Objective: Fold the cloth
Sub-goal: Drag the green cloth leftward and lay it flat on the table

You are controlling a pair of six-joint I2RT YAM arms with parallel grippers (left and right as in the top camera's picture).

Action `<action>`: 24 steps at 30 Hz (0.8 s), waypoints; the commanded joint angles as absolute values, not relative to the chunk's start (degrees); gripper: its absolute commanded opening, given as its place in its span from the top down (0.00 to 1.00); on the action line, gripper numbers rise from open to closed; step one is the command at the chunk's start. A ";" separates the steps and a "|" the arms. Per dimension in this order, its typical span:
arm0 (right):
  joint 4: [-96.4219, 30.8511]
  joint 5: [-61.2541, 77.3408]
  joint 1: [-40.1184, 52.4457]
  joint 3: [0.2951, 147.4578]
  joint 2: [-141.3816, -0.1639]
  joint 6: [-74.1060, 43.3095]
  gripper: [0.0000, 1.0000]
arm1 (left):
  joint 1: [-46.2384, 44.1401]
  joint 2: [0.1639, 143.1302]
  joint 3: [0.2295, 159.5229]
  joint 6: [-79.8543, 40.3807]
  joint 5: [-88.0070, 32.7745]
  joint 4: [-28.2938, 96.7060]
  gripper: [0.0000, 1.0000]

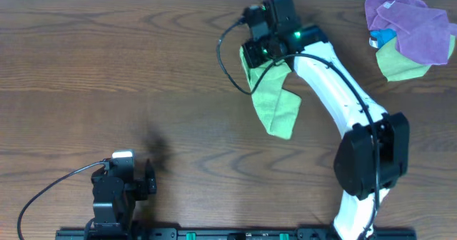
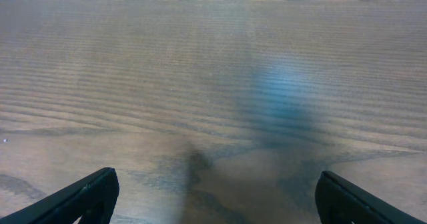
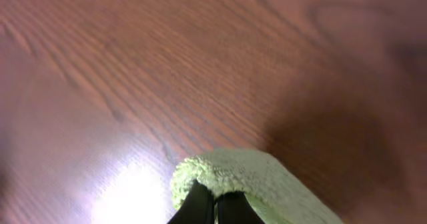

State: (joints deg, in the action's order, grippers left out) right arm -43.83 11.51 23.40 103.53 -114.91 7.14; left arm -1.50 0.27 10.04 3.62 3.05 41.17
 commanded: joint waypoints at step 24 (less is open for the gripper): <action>-73.08 0.47 35.73 123.20 -104.22 9.19 0.98 | -1.10 0.30 9.28 3.42 3.55 42.61 0.05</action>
State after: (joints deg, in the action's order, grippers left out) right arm -72.82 0.99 35.97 124.27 -111.55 10.79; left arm -1.50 0.27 10.04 3.60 3.05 41.15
